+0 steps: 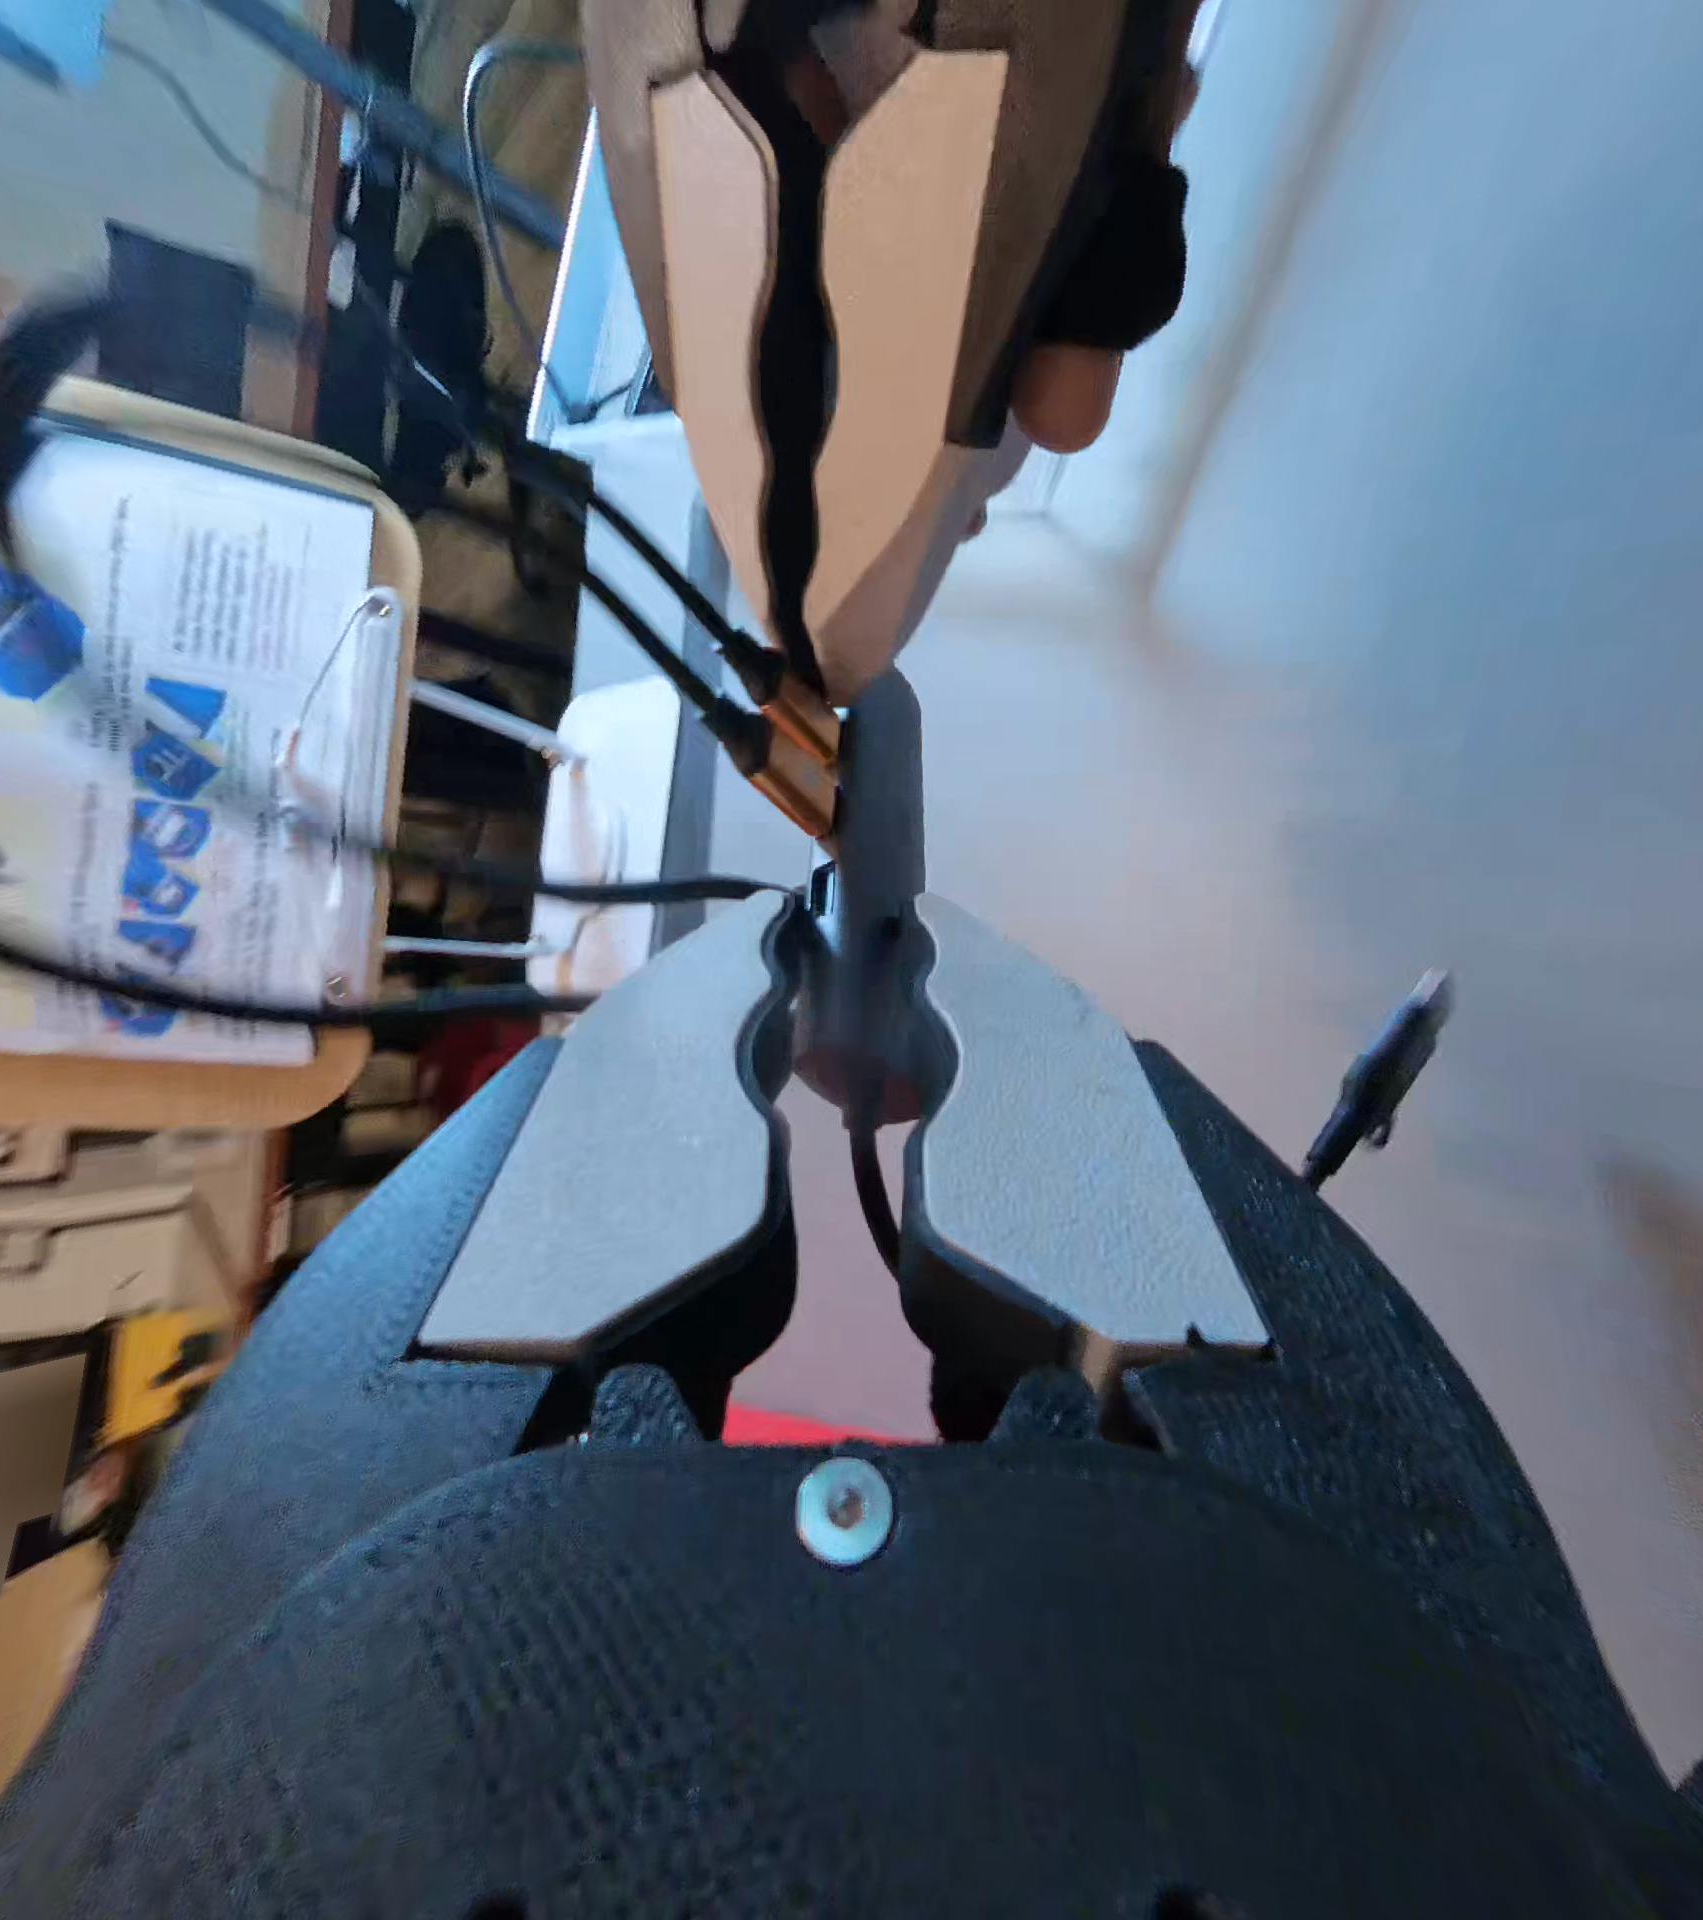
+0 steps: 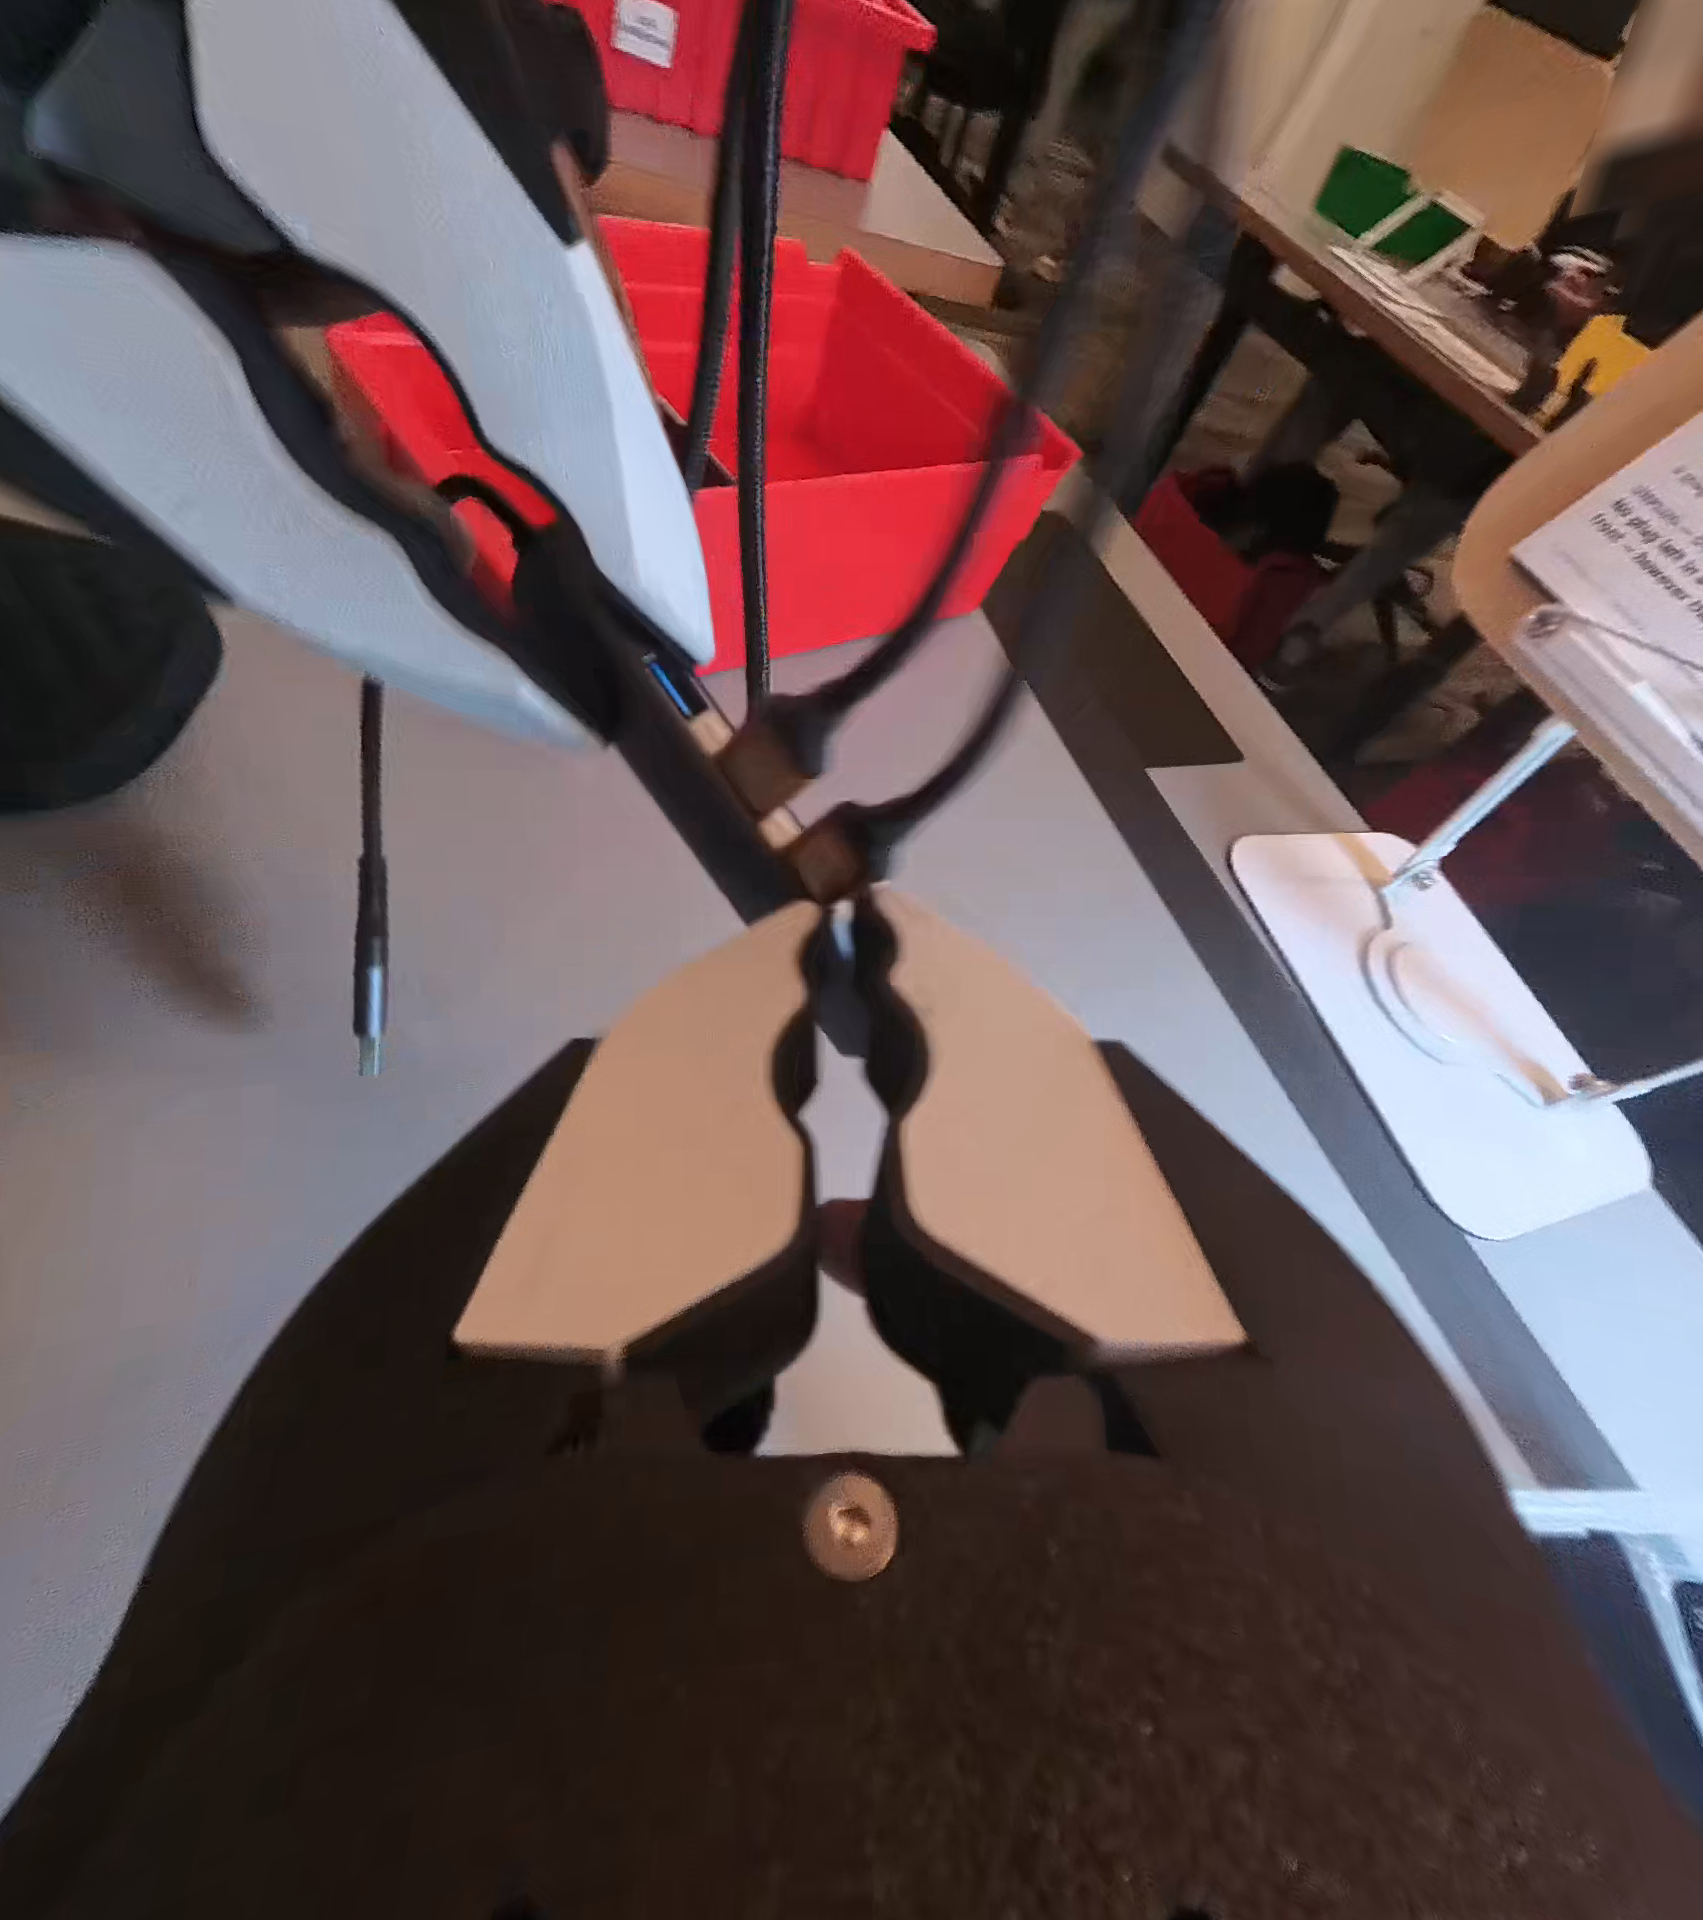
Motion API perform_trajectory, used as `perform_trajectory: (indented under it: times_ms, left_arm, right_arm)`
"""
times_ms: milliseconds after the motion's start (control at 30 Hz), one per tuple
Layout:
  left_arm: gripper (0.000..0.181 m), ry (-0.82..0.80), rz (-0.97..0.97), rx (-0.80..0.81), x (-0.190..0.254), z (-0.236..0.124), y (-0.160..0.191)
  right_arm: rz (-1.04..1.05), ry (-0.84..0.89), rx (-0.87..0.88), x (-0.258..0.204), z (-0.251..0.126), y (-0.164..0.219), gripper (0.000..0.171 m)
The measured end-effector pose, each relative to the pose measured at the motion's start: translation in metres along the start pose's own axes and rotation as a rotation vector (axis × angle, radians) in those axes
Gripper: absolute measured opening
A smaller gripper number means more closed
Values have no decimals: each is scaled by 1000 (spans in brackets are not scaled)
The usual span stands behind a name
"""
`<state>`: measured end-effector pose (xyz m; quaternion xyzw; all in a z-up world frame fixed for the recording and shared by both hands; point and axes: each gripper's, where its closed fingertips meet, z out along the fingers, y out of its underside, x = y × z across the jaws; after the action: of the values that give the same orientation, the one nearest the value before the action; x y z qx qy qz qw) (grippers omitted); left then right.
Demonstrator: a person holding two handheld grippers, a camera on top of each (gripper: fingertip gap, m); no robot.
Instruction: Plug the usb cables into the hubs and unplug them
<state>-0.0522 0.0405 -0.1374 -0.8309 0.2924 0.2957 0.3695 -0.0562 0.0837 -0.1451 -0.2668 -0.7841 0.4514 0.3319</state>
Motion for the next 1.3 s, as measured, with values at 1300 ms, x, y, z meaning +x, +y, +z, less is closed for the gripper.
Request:
perform_trajectory:
  times_ms: [1300]
  left_arm:
    - [72, 736, -1019, 508, 97, 56, -14]
  right_arm:
    - [-116, -135, 222, -41, -23, -64, 0]
